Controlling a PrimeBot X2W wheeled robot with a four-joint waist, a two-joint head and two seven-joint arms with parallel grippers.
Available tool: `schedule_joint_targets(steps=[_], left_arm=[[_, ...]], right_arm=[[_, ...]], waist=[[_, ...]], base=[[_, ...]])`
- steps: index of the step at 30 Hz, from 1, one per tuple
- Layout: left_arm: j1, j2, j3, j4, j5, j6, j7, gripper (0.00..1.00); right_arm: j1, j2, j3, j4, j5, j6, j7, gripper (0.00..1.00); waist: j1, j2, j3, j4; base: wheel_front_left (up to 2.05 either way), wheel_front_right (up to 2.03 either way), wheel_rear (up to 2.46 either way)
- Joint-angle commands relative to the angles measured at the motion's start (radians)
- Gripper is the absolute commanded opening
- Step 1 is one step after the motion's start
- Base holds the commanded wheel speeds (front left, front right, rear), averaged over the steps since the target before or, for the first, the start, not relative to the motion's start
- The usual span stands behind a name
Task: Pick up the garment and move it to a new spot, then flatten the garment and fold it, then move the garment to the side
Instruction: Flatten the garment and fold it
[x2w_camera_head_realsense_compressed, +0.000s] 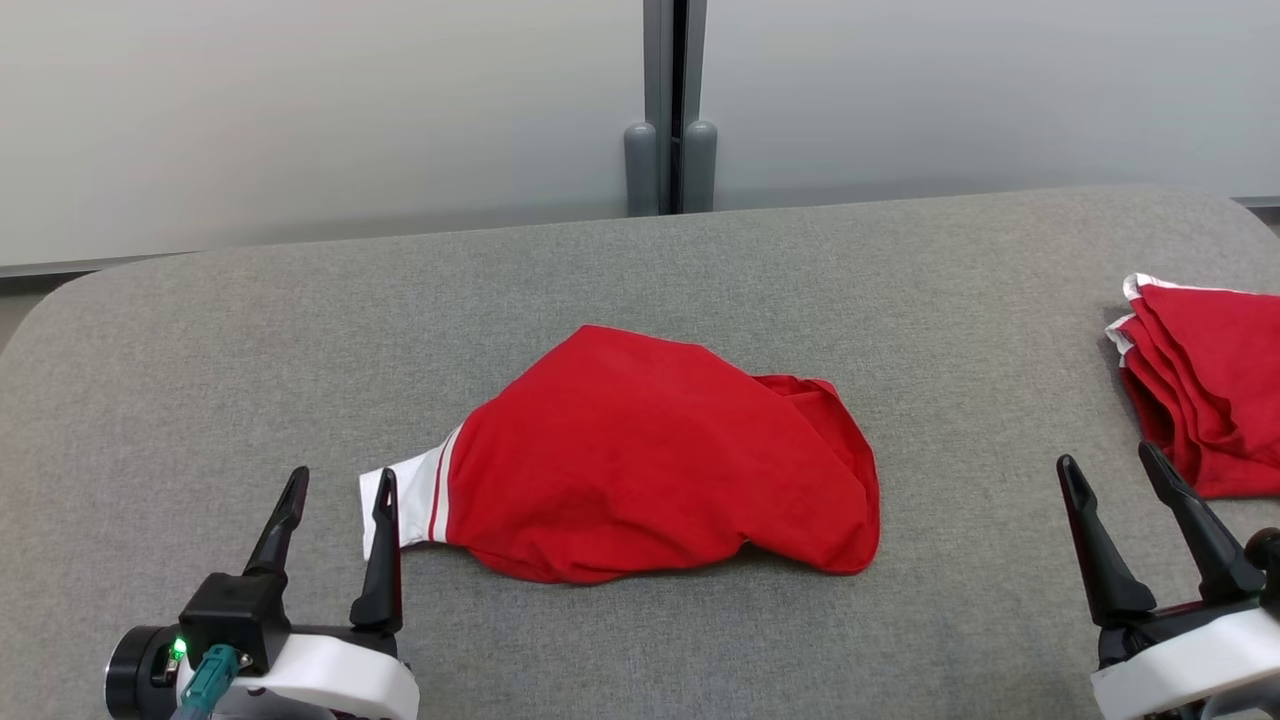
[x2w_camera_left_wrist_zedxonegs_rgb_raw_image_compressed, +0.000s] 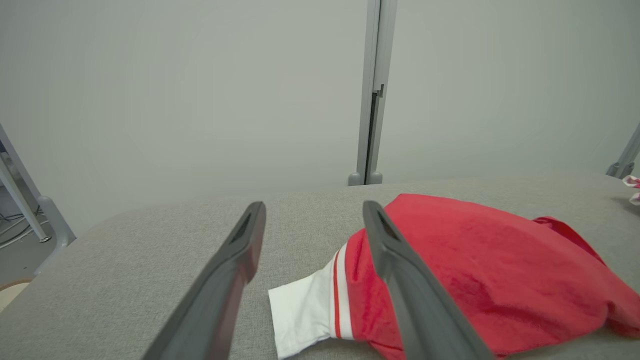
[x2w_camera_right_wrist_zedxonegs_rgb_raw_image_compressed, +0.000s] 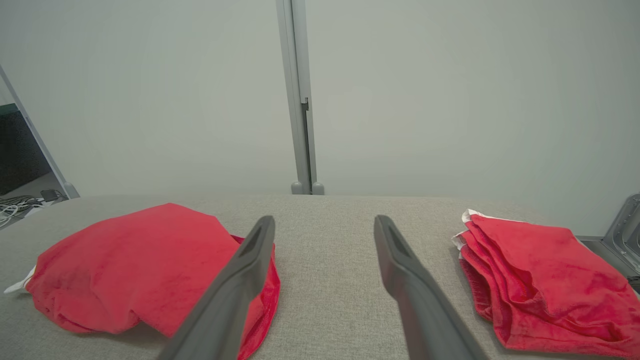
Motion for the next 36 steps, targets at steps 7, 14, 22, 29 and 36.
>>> schedule_joint_targets(steps=[7, 14, 22, 29, 36], left_arm=[[-0.003, 0.006, 0.002, 0.001, -0.011, 0.006, 0.006, 1.0], [-0.027, 0.004, -0.006, 0.001, -0.011, 0.0, 0.005, 1.0], [-0.094, -0.025, -0.024, 0.015, 0.0, -0.008, -0.024, 1.0], [-0.144, -0.054, -0.036, 0.048, 0.005, -0.017, -0.051, 1.0], [-0.169, -0.061, -0.033, 0.07, 0.007, -0.021, -0.068, 1.0]], right_arm=[[0.001, -0.004, -0.005, 0.005, 0.006, 0.0, 0.002, 1.0], [-0.009, -0.024, 0.005, 0.014, 0.003, 0.0, 0.015, 1.0], [-0.073, -0.061, 0.106, 0.149, 0.049, 0.0, 0.032, 1.0], [-0.178, -0.047, 0.239, 0.375, 0.116, 0.0, 0.013, 1.0], [-0.257, -0.028, 0.336, 0.556, 0.178, 0.0, -0.031, 0.06]], waist=[[0.0, -0.0001, 0.003, 0.002], [0.0, -0.0001, 0.021, 0.022], [0.0, -0.0001, 0.095, 0.083], [0.0, -0.0001, 0.154, 0.111], [0.0, -0.0001, 0.175, 0.116]], base=[[0.0, 0.0, 0.0], [0.0, 0.0, 0.0], [0.0, 0.0, 0.0], [0.0, 0.0, 0.0], [0.0, 0.0, 0.0]])
